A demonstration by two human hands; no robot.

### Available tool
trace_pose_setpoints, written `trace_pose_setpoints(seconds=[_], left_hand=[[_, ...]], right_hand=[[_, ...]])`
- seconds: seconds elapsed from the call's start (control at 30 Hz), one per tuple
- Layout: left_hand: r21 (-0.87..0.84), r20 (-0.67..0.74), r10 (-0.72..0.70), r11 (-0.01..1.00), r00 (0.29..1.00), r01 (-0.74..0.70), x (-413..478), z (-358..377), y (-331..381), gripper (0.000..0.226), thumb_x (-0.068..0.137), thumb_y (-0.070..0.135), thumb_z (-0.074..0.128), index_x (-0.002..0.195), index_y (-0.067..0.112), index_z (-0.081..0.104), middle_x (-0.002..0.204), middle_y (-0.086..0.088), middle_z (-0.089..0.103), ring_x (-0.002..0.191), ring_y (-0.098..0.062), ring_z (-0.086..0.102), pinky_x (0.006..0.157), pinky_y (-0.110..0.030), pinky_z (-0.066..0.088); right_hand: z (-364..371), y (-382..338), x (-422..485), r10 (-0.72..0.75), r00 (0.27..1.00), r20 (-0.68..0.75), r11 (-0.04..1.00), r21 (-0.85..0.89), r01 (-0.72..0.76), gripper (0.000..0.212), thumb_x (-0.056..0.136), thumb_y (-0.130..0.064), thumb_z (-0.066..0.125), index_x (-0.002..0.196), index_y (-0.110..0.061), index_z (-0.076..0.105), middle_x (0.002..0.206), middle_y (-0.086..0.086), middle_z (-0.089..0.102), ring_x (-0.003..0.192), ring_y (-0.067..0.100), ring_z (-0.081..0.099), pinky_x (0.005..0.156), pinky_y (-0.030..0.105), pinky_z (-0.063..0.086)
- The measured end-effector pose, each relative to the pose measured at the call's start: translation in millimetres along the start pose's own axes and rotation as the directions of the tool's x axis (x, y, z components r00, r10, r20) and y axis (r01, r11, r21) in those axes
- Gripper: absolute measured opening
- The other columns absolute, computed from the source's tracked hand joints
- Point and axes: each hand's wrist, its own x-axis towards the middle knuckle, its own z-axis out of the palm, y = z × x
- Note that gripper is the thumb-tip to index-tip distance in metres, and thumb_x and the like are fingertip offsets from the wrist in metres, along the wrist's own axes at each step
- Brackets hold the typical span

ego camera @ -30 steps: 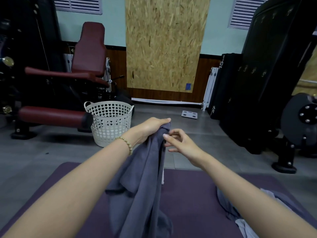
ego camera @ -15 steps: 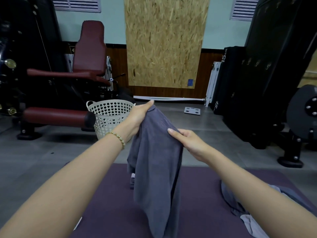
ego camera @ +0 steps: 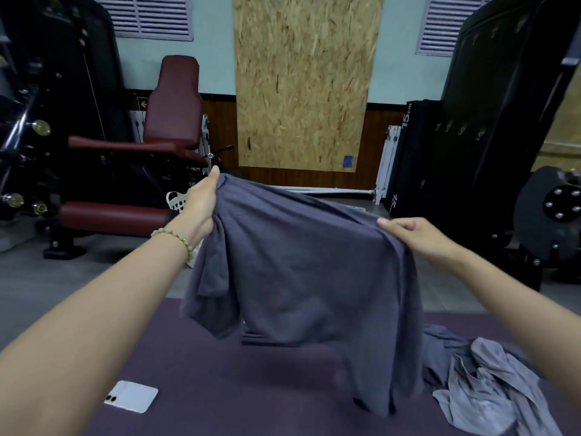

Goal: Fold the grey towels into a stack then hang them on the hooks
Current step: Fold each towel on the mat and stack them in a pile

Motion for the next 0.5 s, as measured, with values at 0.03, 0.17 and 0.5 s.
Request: trace_pose_setpoints(seconds=[0.03,0.17,0.5], left_hand=[[0.011,0.015,0.008,1.000,1.000,-0.008,-3,-2,4,0.036,0.090,0.044,0.059,0.097,0.010,0.069,0.099,-0.010,0.070,0.090,-0.024,0.068,0.087,-0.036,0.055],[0.135,0.047,0.090,0.986,0.995,-0.096,-18,-16,6,0.038,0.092,0.042,0.057,0.109,0.009,0.068,0.109,-0.011,0.069,0.102,-0.024,0.066,0.095,-0.037,0.051],[0.356,0.046,-0.085,0.932,0.995,0.064,14,-82,-121,0.025,0.094,0.035,0.058,0.095,0.013,0.069,0.100,-0.004,0.069,0.092,-0.017,0.064,0.087,-0.030,0.050]], right_hand=[[-4,-6,-4,0.012,1.000,-0.020,0.999,0.041,-0.011,0.056,0.074,-0.063,0.061,0.080,-0.008,0.072,0.083,0.008,0.073,0.079,0.018,0.066,0.077,0.031,0.047],[-5,-16,-13,0.029,0.997,-0.069,0.990,0.139,-0.019,0.064,0.064,-0.070,0.065,0.094,-0.014,0.075,0.094,0.008,0.074,0.090,0.023,0.070,0.085,0.036,0.052],[69,52,21,0.139,0.990,0.033,0.977,0.161,-0.143,0.063,0.071,-0.059,0.063,0.096,-0.001,0.070,0.091,0.016,0.071,0.081,0.020,0.063,0.076,0.031,0.046]])
